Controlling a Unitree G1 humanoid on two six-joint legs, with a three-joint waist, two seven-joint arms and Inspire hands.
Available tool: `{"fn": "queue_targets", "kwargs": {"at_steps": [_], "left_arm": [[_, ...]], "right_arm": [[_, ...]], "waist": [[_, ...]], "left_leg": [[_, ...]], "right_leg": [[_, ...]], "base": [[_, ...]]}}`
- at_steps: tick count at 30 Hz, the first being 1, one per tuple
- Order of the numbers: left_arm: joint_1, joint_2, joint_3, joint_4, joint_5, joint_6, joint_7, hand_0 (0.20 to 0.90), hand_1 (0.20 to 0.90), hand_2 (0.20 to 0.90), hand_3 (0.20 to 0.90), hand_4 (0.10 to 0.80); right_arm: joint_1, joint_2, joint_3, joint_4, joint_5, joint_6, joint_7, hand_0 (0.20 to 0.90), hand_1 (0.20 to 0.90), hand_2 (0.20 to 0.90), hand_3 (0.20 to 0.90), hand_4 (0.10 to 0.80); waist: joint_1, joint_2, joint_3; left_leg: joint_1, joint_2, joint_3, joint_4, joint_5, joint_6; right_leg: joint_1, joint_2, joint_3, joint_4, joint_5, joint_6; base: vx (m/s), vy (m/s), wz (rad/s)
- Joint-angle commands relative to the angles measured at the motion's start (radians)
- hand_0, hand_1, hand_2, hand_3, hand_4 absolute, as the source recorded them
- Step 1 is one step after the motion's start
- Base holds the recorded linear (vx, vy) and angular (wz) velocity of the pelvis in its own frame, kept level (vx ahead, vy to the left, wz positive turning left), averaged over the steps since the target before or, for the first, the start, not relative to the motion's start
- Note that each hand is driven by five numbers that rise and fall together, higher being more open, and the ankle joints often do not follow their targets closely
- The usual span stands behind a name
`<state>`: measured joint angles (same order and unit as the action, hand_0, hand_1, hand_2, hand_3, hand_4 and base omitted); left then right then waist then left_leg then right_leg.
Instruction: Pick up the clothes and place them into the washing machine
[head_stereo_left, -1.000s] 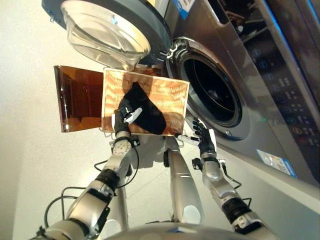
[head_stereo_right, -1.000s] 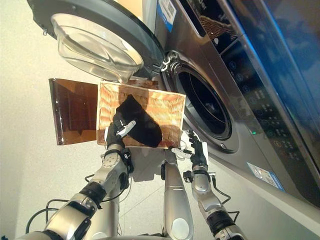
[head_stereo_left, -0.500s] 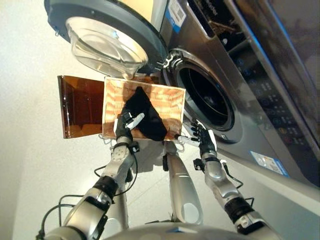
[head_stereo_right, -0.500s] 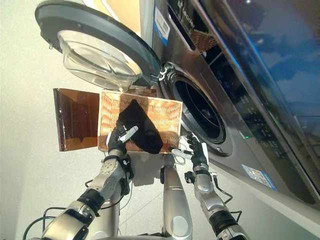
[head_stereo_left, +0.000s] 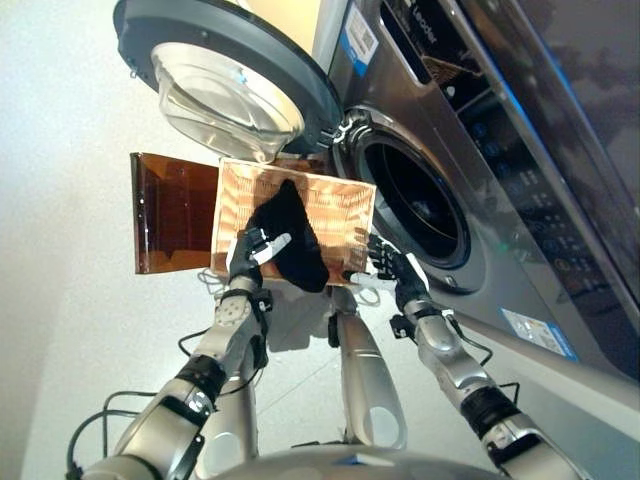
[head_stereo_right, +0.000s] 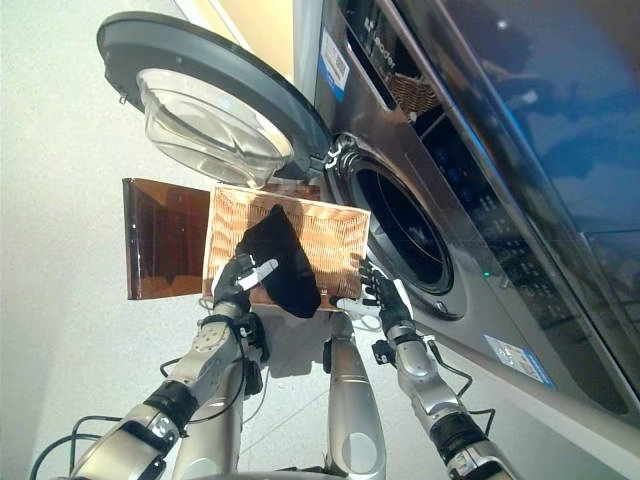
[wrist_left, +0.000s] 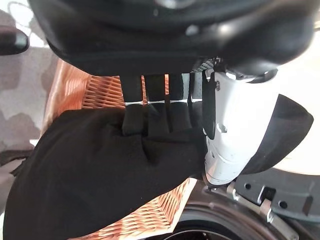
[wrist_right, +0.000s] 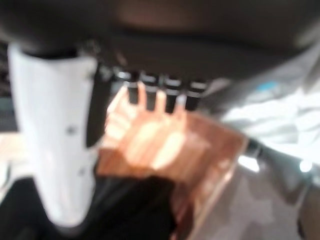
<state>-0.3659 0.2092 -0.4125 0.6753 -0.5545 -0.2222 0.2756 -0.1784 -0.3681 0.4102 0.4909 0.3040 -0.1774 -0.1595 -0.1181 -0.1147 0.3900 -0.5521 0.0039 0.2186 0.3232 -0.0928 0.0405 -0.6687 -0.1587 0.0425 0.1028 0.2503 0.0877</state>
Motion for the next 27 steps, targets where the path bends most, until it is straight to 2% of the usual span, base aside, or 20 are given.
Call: {"fn": "queue_targets", "kwargs": {"at_steps": [1,8,15,27], "left_arm": [[0.014,-0.027,-0.017,-0.136,0.049,-0.055,-0.044,0.2,0.2,0.2,0.2,0.3],[0.016,-0.049,-0.02,-0.14,-0.019,-0.057,-0.072,0.2,0.2,0.2,0.2,0.3],[0.017,-0.042,-0.033,-0.138,-0.019,-0.05,-0.116,0.2,0.2,0.2,0.2,0.3],[0.02,-0.038,-0.047,-0.145,0.0,-0.041,-0.143,0.2,0.2,0.2,0.2,0.3]], "right_arm": [[0.008,-0.063,0.015,-0.1,-0.014,-0.064,0.028,0.9,0.9,0.9,0.9,0.8],[-0.013,-0.056,0.051,-0.094,-0.003,-0.055,0.055,0.9,0.9,0.9,0.9,0.8],[-0.022,-0.092,0.072,-0.086,0.007,-0.047,0.112,0.9,0.9,0.9,0.9,0.8],[-0.066,-0.082,0.135,-0.075,0.037,-0.033,0.184,0.9,0.9,0.9,0.9,0.8]], "waist": [[0.016,0.065,-0.086],[0.021,0.066,-0.087],[0.023,0.065,-0.093],[0.032,0.073,-0.102]], "left_leg": [[-0.083,-0.011,-0.06,-0.156,0.164,-0.053],[-0.088,-0.01,-0.059,-0.155,0.166,-0.052],[-0.087,-0.007,-0.06,-0.155,0.166,-0.051],[-0.086,-0.01,-0.061,-0.158,0.166,-0.05]], "right_leg": [[0.024,0.044,-0.058,0.034,-0.083,-0.022],[0.016,0.044,-0.057,0.037,-0.084,-0.023],[0.016,0.044,-0.055,0.039,-0.087,-0.025],[0.014,0.043,-0.055,0.039,-0.089,-0.023]], "base": [[0.0,0.0,0.0],[0.0,0.0,0.0],[0.0,0.0,0.0],[0.0,0.0,0.0]]}}
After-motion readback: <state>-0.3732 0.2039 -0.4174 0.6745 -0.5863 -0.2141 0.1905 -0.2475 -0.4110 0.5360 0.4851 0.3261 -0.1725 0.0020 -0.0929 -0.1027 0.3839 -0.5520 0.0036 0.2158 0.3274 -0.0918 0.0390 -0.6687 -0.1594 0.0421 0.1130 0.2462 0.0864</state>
